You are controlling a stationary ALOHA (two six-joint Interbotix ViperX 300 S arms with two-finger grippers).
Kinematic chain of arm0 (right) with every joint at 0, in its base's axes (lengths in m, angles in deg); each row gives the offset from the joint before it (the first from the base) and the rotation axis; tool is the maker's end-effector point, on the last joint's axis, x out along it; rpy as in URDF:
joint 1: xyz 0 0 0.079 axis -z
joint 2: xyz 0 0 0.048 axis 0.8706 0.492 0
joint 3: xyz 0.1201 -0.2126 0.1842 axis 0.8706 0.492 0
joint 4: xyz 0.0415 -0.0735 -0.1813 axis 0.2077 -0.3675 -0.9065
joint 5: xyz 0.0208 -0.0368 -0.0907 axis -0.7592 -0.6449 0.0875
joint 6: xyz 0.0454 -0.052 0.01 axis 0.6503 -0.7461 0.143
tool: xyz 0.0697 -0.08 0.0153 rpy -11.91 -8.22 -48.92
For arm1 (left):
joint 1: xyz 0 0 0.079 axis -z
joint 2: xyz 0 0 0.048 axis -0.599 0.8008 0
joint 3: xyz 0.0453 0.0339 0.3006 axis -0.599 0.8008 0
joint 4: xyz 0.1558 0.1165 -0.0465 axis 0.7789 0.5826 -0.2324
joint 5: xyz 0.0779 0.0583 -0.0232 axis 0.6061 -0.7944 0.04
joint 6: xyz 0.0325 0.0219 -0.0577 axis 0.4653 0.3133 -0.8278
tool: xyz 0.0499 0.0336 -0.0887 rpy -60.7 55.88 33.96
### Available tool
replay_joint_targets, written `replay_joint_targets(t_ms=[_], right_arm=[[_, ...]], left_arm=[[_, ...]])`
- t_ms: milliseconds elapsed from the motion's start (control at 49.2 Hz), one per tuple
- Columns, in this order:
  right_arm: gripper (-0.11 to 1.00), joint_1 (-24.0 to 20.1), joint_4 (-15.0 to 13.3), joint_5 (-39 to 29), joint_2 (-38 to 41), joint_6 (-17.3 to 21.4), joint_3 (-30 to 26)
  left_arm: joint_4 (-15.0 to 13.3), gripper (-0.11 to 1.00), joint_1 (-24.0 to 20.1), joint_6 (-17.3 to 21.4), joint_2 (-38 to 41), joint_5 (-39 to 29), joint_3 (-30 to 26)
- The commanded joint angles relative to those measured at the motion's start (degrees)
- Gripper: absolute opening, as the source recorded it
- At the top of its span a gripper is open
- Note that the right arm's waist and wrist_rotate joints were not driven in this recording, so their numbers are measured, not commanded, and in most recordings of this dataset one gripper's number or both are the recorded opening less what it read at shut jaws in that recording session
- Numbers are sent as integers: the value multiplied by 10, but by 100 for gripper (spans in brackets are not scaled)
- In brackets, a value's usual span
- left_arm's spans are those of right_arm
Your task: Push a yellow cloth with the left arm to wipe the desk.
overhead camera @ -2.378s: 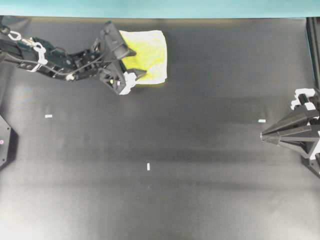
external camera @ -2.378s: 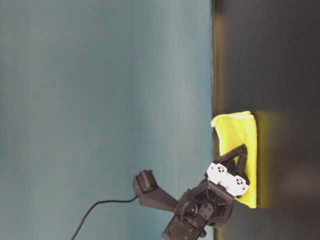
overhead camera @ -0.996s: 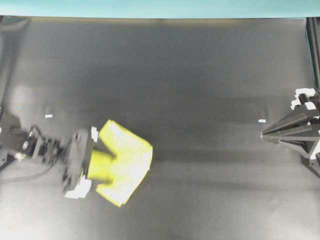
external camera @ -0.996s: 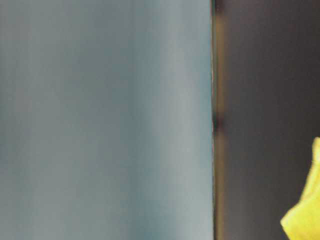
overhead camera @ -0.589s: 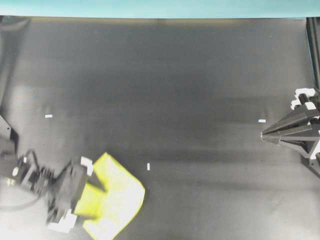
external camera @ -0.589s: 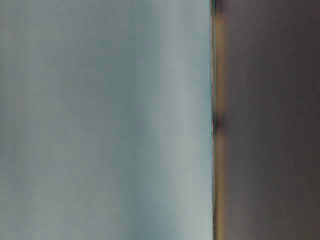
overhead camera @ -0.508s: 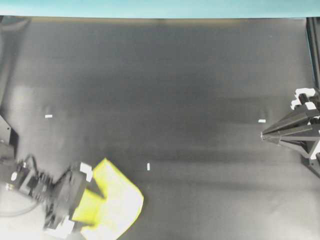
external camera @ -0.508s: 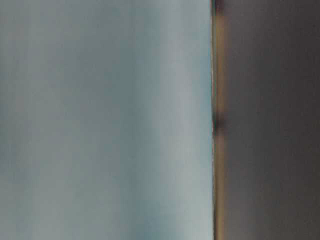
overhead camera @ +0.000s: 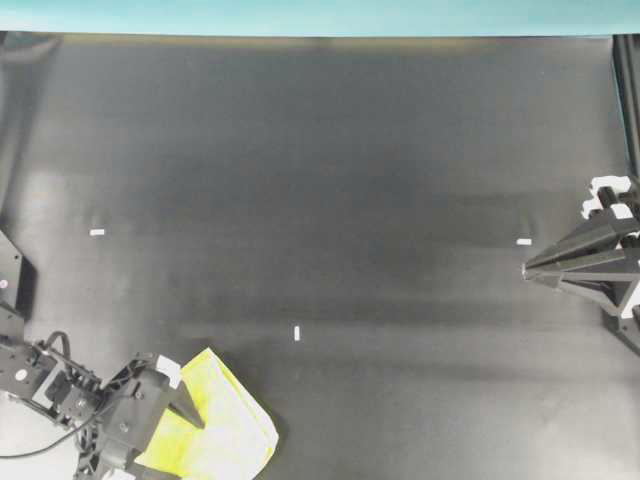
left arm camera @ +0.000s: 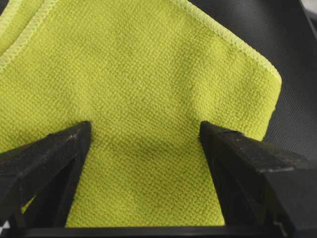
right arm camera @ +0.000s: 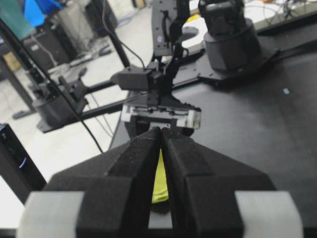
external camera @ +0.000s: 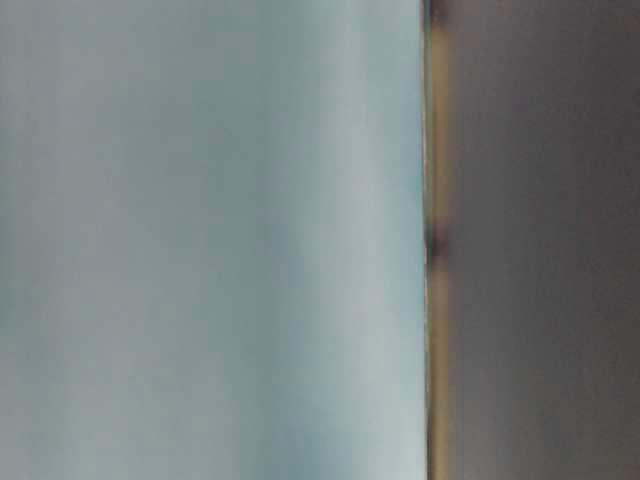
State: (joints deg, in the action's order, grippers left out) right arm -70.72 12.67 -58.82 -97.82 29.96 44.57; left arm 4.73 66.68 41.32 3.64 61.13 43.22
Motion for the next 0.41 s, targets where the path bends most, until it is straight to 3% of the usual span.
replay_joint_targets(t_ms=[0, 163, 386], right_arm=[[22, 0, 1, 7, 3, 0, -4], [22, 0, 1, 5, 2, 1, -4], [22, 0, 1, 6, 2, 1, -4]], left_arm=[[2, 85, -11, 13, -29, 3, -5], [2, 85, -15, 57, -91, -3, 2], [2, 85, -17, 80, -194, -69, 7]])
